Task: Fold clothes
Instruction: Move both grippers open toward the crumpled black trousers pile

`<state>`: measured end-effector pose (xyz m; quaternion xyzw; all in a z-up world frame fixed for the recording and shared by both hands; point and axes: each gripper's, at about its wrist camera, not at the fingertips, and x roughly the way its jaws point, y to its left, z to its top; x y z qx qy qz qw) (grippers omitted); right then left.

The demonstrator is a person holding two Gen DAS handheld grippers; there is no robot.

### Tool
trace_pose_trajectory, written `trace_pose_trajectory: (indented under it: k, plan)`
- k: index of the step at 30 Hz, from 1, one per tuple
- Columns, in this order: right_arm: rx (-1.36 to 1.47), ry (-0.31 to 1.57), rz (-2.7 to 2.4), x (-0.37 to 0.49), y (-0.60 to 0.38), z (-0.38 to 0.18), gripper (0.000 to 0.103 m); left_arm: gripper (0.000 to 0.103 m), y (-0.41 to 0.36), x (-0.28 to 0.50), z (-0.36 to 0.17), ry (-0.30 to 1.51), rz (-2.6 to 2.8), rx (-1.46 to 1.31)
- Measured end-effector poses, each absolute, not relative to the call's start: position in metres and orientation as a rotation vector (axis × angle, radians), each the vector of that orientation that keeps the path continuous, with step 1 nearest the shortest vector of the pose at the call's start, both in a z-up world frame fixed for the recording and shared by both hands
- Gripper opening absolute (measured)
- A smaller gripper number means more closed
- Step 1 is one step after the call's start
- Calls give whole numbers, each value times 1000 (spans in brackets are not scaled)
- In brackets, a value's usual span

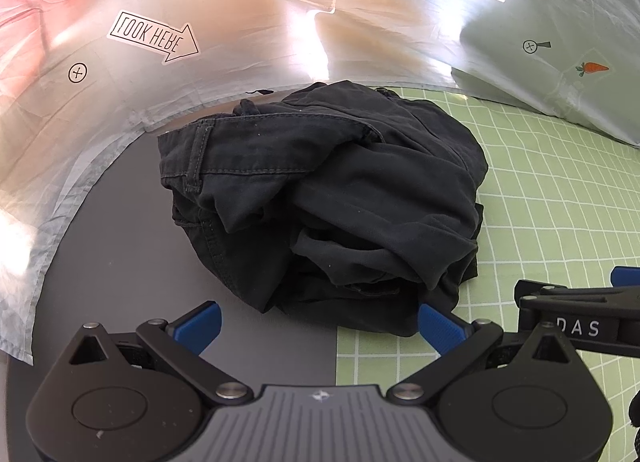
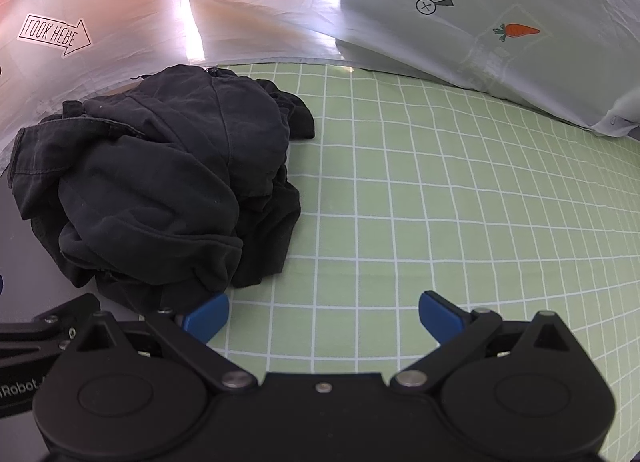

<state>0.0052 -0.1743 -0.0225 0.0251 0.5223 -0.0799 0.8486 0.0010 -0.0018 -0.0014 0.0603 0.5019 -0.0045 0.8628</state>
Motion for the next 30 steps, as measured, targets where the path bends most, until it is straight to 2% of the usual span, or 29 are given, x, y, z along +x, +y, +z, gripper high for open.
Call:
trace_pose_trajectory:
  k: [30]
  plan:
    - [48, 1110, -189, 6, -176, -26, 102, 103, 6, 3, -8, 1069, -5, 105]
